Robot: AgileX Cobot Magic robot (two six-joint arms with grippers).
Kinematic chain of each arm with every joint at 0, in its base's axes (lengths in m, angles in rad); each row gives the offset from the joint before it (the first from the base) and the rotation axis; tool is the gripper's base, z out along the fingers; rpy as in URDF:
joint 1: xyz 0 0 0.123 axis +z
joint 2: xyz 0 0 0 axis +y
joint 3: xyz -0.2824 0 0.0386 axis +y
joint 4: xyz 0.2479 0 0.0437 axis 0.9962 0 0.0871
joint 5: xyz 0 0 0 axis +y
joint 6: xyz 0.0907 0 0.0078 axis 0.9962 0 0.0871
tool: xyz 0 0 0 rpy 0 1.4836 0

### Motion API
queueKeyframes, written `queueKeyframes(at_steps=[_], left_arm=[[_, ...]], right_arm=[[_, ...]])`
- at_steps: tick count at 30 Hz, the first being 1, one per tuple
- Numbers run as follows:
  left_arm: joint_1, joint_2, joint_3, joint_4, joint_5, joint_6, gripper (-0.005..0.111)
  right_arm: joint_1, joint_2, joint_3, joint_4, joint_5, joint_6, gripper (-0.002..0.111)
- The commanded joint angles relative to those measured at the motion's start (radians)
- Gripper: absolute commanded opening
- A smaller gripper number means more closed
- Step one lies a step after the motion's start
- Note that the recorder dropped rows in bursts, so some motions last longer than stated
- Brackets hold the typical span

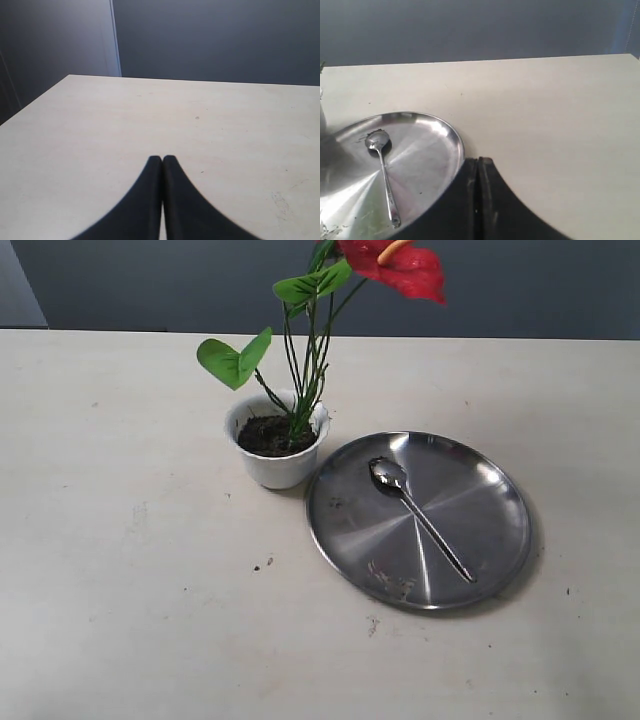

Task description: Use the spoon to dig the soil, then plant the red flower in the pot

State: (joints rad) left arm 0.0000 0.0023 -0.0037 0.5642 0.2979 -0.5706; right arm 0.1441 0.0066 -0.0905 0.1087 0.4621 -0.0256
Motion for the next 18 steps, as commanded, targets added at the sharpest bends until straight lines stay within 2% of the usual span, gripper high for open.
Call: queueKeyframes(at_steps=[1,18], left_arm=[[0.000,-0.002,0.004,0.002,-0.007,-0.002,0.000],[0.000,-0.002,0.004,0.002,-0.007,-0.002,0.000]], right_arm=[[-0.005,-0.007,0.033,-0.035,-0.043,0.004,-0.001],[-0.005,-0.007,0.091,-0.081,-0.097,0.026,-0.001]])
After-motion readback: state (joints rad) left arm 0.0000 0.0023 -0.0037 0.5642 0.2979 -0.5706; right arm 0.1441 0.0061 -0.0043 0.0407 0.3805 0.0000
